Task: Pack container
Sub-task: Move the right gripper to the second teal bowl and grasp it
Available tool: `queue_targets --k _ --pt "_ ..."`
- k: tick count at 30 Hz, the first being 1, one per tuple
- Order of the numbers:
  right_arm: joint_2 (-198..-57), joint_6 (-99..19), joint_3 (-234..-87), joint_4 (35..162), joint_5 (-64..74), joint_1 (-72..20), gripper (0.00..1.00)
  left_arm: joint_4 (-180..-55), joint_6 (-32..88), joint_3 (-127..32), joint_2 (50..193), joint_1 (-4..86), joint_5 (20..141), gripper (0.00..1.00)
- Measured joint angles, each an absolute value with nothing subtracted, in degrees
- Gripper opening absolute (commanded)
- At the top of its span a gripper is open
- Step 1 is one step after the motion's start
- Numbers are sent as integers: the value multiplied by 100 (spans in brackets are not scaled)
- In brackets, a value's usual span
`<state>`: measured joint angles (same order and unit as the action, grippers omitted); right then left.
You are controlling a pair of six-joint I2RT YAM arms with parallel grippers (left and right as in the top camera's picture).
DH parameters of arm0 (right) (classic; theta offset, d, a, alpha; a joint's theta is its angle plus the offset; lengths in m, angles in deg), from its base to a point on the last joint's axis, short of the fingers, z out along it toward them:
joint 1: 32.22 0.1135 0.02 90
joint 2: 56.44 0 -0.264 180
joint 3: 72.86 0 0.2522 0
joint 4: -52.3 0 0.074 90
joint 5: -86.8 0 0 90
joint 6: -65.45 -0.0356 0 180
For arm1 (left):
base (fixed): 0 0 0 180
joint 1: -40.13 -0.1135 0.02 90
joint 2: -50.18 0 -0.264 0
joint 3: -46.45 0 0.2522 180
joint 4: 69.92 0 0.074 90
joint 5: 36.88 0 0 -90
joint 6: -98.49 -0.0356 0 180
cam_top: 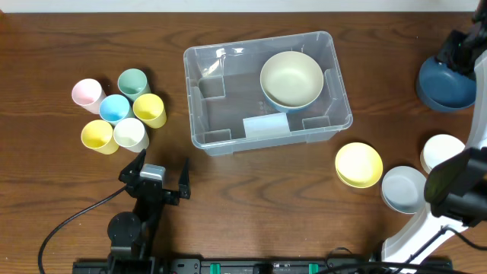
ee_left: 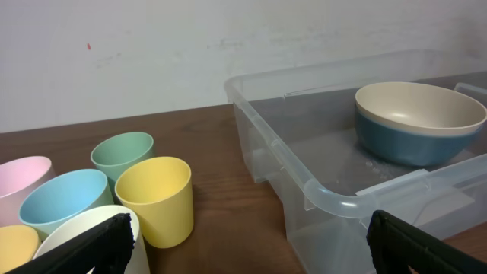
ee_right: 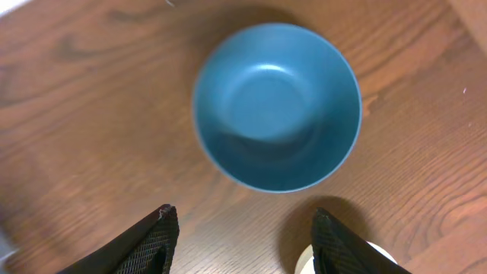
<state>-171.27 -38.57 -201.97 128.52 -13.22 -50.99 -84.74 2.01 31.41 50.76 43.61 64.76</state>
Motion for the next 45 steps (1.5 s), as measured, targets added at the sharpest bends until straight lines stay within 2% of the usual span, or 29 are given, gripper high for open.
queue_targets --k 9,17,23,26,27,30,34,45 --pt "-17892 -3503 -20192 12572 -830 -5335 49 -8474 201 3141 5076 4361 6476 98" --pt "-18259 -3122 -20190 12360 -485 -5333 51 -8474 201 3141 5076 4361 6476 98" --pt "-18657 -2882 -20190 12277 -297 -5333 49 -8474 201 3141 5076 4361 6476 98" --pt "-18889 -2799 -20188 12240 -242 -5333 44 -8474 201 3141 5076 4361 6476 98" --pt "-18941 -2784 -20188 12233 -227 -5333 40 -8474 201 3141 5076 4361 6476 98" --pt "-19085 -2714 -20188 12227 -188 -5333 14 -8474 201 3141 5076 4361 6476 98" --pt "-19129 -2703 -20190 12192 -220 -5315 1 -8474 201 3141 5076 4361 6476 98" --pt "-19002 -2714 -20289 12450 -378 -5274 1 -8474 201 3141 5076 4361 6476 98"
